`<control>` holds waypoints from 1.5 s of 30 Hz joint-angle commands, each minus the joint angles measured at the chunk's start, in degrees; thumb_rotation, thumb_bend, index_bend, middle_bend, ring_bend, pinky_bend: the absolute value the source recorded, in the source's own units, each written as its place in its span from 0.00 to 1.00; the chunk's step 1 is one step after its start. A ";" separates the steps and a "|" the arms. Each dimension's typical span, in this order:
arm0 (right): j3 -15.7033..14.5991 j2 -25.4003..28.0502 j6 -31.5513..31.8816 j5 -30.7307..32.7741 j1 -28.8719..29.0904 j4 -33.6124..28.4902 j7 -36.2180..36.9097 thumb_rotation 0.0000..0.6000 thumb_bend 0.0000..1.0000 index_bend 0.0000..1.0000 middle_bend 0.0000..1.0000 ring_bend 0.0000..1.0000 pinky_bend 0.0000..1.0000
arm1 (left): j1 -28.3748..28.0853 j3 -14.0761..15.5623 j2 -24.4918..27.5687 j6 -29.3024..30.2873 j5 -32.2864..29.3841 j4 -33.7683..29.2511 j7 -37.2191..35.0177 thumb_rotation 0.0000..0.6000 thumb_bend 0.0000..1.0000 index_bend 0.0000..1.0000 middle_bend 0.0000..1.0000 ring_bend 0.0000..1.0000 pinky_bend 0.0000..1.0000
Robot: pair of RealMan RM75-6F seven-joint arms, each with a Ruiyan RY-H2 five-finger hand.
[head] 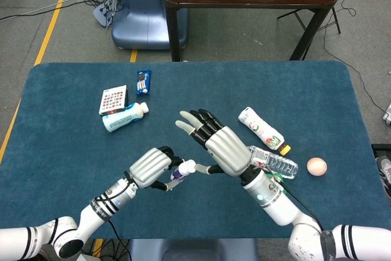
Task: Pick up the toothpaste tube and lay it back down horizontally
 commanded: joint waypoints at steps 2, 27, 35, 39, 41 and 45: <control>0.15 -0.25 -0.01 0.58 0.48 0.14 0.19 1.00 0.00 0.00 0.00 0.00 0.00 | -0.30 0.20 -0.29 -0.25 -0.30 -0.03 1.25 1.00 0.49 0.67 0.81 0.52 0.27; -2.41 4.40 -2.20 -1.91 1.93 -1.71 4.05 0.36 0.00 0.00 0.00 0.00 0.00 | 0.93 0.52 1.85 1.01 -3.69 -0.30 3.77 1.00 0.49 0.67 0.82 0.53 0.27; -3.01 1.76 -3.19 -2.54 3.77 0.36 1.58 0.02 0.00 0.00 0.00 0.00 0.00 | 0.81 0.52 2.91 0.53 -5.57 -1.62 7.03 1.00 0.49 0.67 0.82 0.53 0.27; -2.89 -0.62 -2.97 -2.18 4.58 1.79 -0.56 0.00 0.00 0.00 0.00 0.00 0.00 | 0.65 0.34 3.12 0.46 -6.34 -2.37 8.33 1.00 0.49 0.68 0.83 0.54 0.27; -3.12 -2.63 -3.38 -1.36 5.26 2.39 -2.25 0.00 0.00 0.00 0.00 0.00 0.00 | 0.50 0.13 3.37 0.32 -6.91 -3.00 8.87 1.00 0.49 0.68 0.83 0.54 0.27; -3.43 -5.24 -2.76 -0.87 5.66 3.99 -4.19 0.00 0.00 0.00 0.00 0.00 0.00 | 0.60 -0.31 3.80 0.58 -7.30 -3.69 8.15 1.00 0.49 0.68 0.83 0.54 0.27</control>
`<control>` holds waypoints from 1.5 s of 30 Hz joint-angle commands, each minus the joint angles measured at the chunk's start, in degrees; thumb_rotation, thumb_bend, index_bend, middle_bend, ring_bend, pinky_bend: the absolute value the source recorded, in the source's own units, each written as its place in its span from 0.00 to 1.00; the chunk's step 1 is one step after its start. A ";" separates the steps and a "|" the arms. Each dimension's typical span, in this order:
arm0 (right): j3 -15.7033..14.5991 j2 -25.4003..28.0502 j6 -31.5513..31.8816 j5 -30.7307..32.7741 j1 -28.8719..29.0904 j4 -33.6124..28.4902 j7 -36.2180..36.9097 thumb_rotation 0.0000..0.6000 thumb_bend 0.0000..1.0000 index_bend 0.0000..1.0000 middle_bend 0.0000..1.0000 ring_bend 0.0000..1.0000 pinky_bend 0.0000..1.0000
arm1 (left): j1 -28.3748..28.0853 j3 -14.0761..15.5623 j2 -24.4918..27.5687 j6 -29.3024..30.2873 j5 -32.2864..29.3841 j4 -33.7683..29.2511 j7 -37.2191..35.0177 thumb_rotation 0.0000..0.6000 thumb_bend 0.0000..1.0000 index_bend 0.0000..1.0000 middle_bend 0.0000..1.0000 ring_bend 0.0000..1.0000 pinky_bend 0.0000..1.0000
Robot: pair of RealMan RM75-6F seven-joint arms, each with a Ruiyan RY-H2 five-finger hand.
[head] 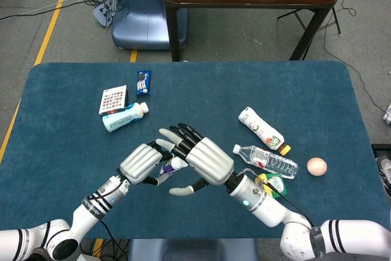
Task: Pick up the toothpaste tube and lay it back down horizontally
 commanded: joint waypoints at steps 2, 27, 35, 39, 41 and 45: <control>-0.51 -2.39 0.30 1.01 0.55 1.83 -1.22 0.00 0.00 0.00 0.00 0.00 0.00 | 0.18 -0.30 0.47 0.40 0.17 -0.26 -0.87 1.00 0.49 0.68 0.83 0.54 0.27; 0.17 -6.98 -0.40 3.56 3.28 5.18 -2.59 0.00 0.00 0.00 0.00 0.00 0.00 | -0.67 -0.73 0.88 -0.27 -0.68 -0.74 -0.60 1.00 0.49 0.68 0.84 0.54 0.27; 0.01 -8.40 -0.83 4.17 4.05 6.75 -2.89 0.00 0.00 0.00 0.00 0.00 0.00 | -0.71 -0.72 0.88 -0.25 -0.63 -0.60 -0.93 1.00 0.49 0.68 0.84 0.54 0.27; -0.08 -9.26 -0.79 4.41 4.32 7.50 -3.06 0.00 0.00 0.00 0.00 0.00 0.00 | -0.74 -0.89 1.09 -0.12 -0.69 -0.57 -1.00 1.00 0.49 0.68 0.84 0.54 0.27; -0.16 -9.53 -0.78 4.49 4.40 7.72 -3.23 0.00 0.00 0.00 0.00 0.00 0.00 | -0.75 -0.98 1.20 -0.07 -0.73 -0.58 -1.11 1.00 0.49 0.68 0.84 0.54 0.27; -0.37 -10.02 -0.91 4.88 4.55 8.21 -3.49 0.00 0.00 0.00 0.00 0.00 0.00 | -0.74 -1.11 1.42 0.06 -0.75 -0.59 -1.27 1.00 0.49 0.68 0.84 0.54 0.27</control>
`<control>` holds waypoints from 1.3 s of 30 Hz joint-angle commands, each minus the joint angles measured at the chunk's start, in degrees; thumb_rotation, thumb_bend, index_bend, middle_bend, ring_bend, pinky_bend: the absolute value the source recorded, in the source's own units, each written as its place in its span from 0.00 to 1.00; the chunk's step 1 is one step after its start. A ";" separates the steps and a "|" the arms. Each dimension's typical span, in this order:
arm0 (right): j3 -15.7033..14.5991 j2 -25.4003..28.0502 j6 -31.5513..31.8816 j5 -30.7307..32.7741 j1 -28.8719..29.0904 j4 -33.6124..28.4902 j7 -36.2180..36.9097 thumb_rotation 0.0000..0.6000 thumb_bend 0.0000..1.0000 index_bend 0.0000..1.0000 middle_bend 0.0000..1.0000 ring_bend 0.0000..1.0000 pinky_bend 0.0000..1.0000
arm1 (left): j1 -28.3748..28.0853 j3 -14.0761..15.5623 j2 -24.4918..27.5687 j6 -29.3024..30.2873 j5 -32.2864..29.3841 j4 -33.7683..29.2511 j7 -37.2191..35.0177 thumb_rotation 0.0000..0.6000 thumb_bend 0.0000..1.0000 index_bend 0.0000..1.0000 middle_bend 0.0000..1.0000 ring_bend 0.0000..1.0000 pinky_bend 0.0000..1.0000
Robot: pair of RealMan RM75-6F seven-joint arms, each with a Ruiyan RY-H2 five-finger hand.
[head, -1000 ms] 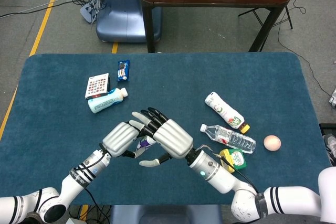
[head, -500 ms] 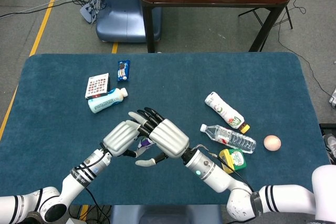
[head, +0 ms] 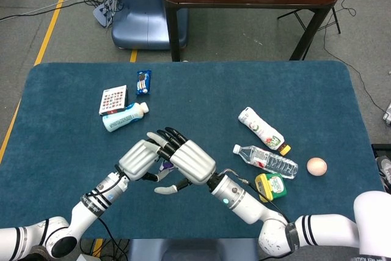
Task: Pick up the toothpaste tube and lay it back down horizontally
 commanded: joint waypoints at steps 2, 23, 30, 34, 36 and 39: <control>-0.15 -0.27 -0.18 0.36 0.13 0.36 -0.15 0.00 0.00 0.00 0.00 0.00 0.00 | -0.02 -0.01 0.14 0.05 0.03 0.06 0.09 1.00 0.49 0.68 0.84 0.54 0.27; -0.27 -1.40 0.87 0.02 0.22 1.92 0.30 0.00 0.00 0.00 0.00 0.00 0.00 | -0.32 -0.95 1.00 -0.16 -0.40 -0.34 -2.12 1.00 0.49 0.69 0.84 0.55 0.28; -0.26 -1.65 0.99 -0.06 0.29 2.25 0.39 0.00 0.00 0.00 0.00 0.00 0.00 | -0.46 -1.13 1.16 -0.27 -0.40 -0.39 -2.67 1.00 0.49 0.69 0.84 0.55 0.28; -0.28 -1.64 1.18 -0.27 0.26 2.31 0.42 0.00 0.00 0.00 0.00 0.00 0.00 | -0.50 -1.14 1.21 -0.29 -0.50 -0.35 -2.71 1.00 0.49 0.69 0.84 0.55 0.28; -0.28 -1.38 1.36 -0.46 0.16 2.08 0.49 0.00 0.00 0.00 0.00 0.00 0.00 | -0.49 -1.08 1.16 -0.34 -0.56 -0.21 -2.80 1.00 0.49 0.69 0.84 0.55 0.28; -0.18 -0.64 1.82 -0.87 -0.08 1.41 0.56 0.00 0.00 0.00 0.00 0.00 0.00 | -0.40 -0.81 1.02 -0.35 -0.55 0.14 -2.84 1.00 0.49 0.69 0.84 0.55 0.28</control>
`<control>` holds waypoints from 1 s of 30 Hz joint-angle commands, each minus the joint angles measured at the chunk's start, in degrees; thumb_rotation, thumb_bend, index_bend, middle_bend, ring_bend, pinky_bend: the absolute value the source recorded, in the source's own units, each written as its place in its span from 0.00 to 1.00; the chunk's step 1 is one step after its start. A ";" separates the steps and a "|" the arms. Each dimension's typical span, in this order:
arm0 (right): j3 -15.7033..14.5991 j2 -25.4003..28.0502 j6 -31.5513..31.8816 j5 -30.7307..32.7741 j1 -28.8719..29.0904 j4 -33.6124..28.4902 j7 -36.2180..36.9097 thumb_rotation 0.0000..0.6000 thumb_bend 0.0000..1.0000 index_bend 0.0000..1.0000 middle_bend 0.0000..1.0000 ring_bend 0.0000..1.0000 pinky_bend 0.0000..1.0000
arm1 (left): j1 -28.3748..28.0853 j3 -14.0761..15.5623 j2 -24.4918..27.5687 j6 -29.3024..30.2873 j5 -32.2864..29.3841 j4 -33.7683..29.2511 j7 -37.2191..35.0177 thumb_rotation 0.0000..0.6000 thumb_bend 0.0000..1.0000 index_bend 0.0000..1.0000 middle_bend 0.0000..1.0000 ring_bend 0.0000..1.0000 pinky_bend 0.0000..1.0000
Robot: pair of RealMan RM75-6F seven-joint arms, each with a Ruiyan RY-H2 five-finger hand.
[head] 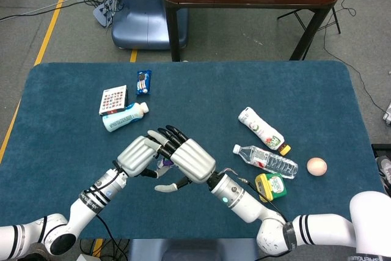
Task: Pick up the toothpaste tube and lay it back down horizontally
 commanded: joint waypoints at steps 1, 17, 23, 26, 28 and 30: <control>0.09 0.66 0.46 -0.38 -0.27 -0.65 0.17 0.00 0.00 0.00 0.00 0.00 0.00 | 0.07 0.18 -0.16 0.01 0.02 0.30 -0.02 1.00 0.49 0.69 0.84 0.55 0.28; 0.70 11.39 5.01 -2.02 -4.80 -7.05 1.28 0.00 0.00 0.00 0.00 0.00 0.00 | 0.69 3.92 -0.73 -0.60 1.23 6.51 6.06 1.00 0.48 0.67 0.83 0.53 0.28; -0.31 16.21 7.03 -2.89 -7.78 -8.84 3.06 0.00 0.00 0.00 0.00 0.00 0.00 | 0.83 6.55 -2.85 -0.17 -2.64 10.88 21.25 1.00 0.47 0.59 0.75 0.50 0.28; -1.08 17.83 7.76 -3.53 -9.04 -9.16 3.57 0.00 0.00 0.00 0.00 0.00 0.00 | 1.07 6.93 -4.92 0.87 -6.73 12.08 27.76 1.00 0.47 0.57 0.73 0.50 0.28; -1.49 18.63 8.17 -3.77 -9.76 -9.31 3.99 0.00 0.00 0.00 0.00 0.00 0.00 | 1.05 7.14 -5.95 1.25 -8.77 12.98 30.72 1.00 0.47 0.57 0.72 0.50 0.28; -2.00 19.52 8.57 -4.05 -10.59 -9.35 4.46 0.00 0.00 0.00 0.00 0.00 0.00 | 0.86 7.46 -6.86 1.32 -11.18 13.91 34.01 1.00 0.47 0.55 0.71 0.49 0.28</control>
